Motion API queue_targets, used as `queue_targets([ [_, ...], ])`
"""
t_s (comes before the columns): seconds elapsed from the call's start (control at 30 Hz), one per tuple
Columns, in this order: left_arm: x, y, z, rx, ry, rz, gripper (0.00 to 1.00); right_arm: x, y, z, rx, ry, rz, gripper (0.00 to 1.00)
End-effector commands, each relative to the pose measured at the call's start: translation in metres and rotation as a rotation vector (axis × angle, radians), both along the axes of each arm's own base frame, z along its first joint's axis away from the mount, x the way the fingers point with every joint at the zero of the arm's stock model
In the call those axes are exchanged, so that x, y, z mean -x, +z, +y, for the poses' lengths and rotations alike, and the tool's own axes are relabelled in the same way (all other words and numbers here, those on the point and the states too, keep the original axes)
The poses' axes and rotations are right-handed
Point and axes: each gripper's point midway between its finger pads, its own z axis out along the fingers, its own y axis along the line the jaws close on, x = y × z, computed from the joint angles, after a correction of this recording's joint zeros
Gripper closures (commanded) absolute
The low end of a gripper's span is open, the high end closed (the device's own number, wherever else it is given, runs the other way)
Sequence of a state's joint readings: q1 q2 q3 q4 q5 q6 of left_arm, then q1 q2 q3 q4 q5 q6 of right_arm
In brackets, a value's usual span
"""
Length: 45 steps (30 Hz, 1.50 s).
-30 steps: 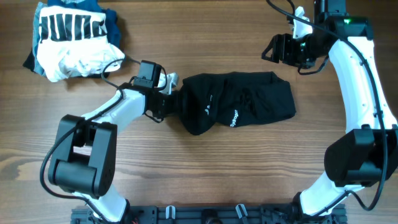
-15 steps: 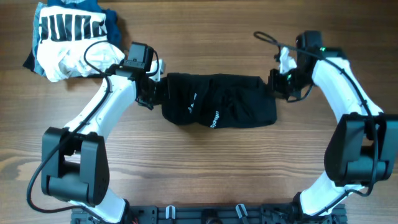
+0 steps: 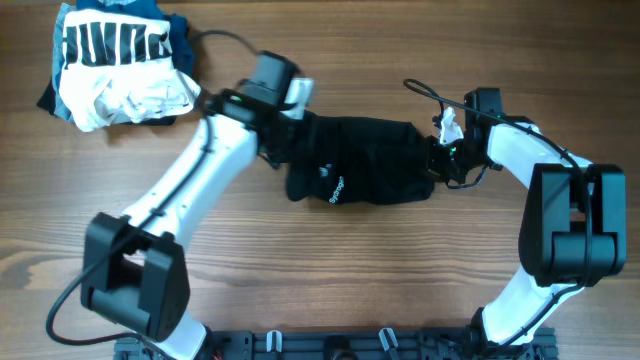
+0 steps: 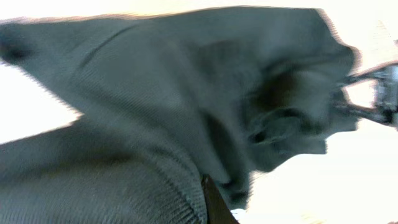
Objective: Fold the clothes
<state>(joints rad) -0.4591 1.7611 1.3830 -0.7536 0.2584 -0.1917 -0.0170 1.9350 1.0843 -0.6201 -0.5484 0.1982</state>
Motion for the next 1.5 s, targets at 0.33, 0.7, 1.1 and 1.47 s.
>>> queue_targets([
  [0.33,0.02,0.047,-0.17,0.249,-0.332,-0.363,0.96,0.01,-0.029,0.001,0.021,-0.001,0.068,0.96],
  [0.7,0.022,0.017,-0.175,0.231,-0.308,-0.289,0.96,-0.076,0.118,-0.035,-0.117,-0.103,-0.287,0.96],
  [1.1,-0.006,0.064,-0.159,0.31,-0.208,-0.368,0.0,-0.074,0.173,-0.083,-0.072,-0.168,-0.404,0.87],
  [1.47,-0.066,0.208,0.008,0.336,0.133,-0.599,0.0,-0.053,0.128,-0.031,0.051,0.09,-0.325,0.66],
])
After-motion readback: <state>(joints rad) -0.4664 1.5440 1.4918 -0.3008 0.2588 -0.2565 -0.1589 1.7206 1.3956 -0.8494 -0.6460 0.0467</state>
